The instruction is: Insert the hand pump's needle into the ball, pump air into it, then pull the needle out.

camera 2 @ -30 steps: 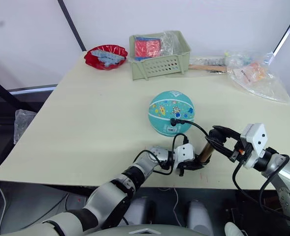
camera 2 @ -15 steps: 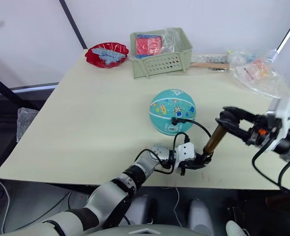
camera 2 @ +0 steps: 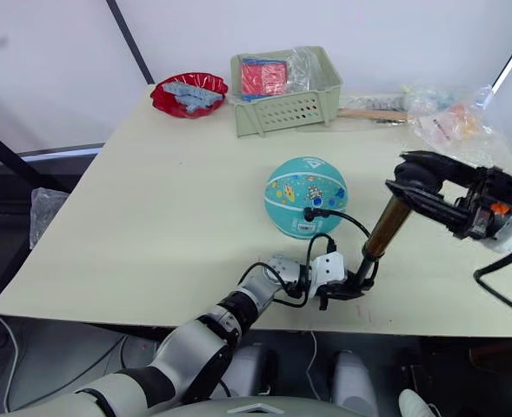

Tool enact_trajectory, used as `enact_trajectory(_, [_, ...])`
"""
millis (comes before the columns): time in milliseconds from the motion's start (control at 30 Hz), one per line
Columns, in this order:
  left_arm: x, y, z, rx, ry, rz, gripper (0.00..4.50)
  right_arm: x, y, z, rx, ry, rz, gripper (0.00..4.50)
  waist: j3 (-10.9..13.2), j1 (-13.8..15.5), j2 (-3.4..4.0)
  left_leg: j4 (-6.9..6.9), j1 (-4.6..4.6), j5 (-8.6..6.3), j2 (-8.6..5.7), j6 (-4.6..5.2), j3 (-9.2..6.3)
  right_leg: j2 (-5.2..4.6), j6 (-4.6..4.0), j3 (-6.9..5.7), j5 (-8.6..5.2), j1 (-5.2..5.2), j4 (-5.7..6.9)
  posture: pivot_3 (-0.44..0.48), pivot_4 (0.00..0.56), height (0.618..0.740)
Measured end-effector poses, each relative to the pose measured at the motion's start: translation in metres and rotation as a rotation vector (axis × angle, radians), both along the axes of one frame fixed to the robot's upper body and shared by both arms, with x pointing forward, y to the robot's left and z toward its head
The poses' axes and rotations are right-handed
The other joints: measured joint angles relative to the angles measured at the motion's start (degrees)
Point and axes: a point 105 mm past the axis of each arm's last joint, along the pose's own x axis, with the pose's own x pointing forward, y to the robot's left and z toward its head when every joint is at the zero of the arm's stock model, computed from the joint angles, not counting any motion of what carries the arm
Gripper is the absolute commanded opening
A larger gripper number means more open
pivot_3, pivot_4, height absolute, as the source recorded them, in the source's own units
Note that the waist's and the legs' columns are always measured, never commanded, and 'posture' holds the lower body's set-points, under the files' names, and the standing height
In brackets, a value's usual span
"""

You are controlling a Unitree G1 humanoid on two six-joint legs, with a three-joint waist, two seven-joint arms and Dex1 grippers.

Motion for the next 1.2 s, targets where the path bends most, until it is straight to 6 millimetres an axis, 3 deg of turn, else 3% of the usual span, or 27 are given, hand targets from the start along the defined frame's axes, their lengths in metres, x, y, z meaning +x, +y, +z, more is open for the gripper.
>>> enact_trajectory(133, [0.002,0.004,-0.002,0.015,-0.006,0.005,1.03,0.002,0.010,-0.024,-0.020,0.012,0.014,1.65,-0.34,-0.17,-0.57,-0.06,0.33,0.00,0.15,0.00,-0.02,0.16,-0.02,-0.01,-0.02,0.19,0.01,0.000,0.150,0.738])
enact_trajectory(300, [0.001,0.004,-0.003,0.023,-0.010,0.000,1.03,0.003,0.017,-0.055,-0.097,0.032,0.028,1.65,-0.55,-0.16,-0.77,-0.10,0.37,0.00,0.18,-0.01,-0.05,0.19,-0.04,-0.02,-0.03,0.21,0.01,0.000,0.150,0.738])
enact_trajectory(667, [0.000,0.004,-0.004,0.030,-0.008,-0.002,1.03,0.007,0.011,-0.130,-0.189,0.136,-0.036,1.65,-0.88,-0.12,-0.88,-0.13,0.40,-0.01,0.19,-0.01,-0.03,0.18,-0.05,-0.03,-0.04,0.22,0.00,0.000,0.150,0.738])
enact_trajectory(933, [0.000,0.003,-0.004,0.027,-0.006,-0.008,1.03,0.011,0.007,-0.122,-0.116,0.123,-0.072,1.65,-0.98,-0.09,-0.86,-0.08,0.35,-0.17,0.14,-0.27,0.33,0.10,0.02,0.33,-0.04,0.07,-0.03,0.000,0.150,0.738])
enact_trajectory(1200, [0.001,0.002,0.000,0.020,-0.009,-0.017,1.03,0.019,-0.004,-0.083,-0.065,0.127,-0.051,1.65,-0.57,-0.08,-0.61,-0.04,0.34,-0.36,0.06,-0.02,1.50,0.10,0.07,1.50,0.00,-0.43,0.00,0.000,0.150,0.738])
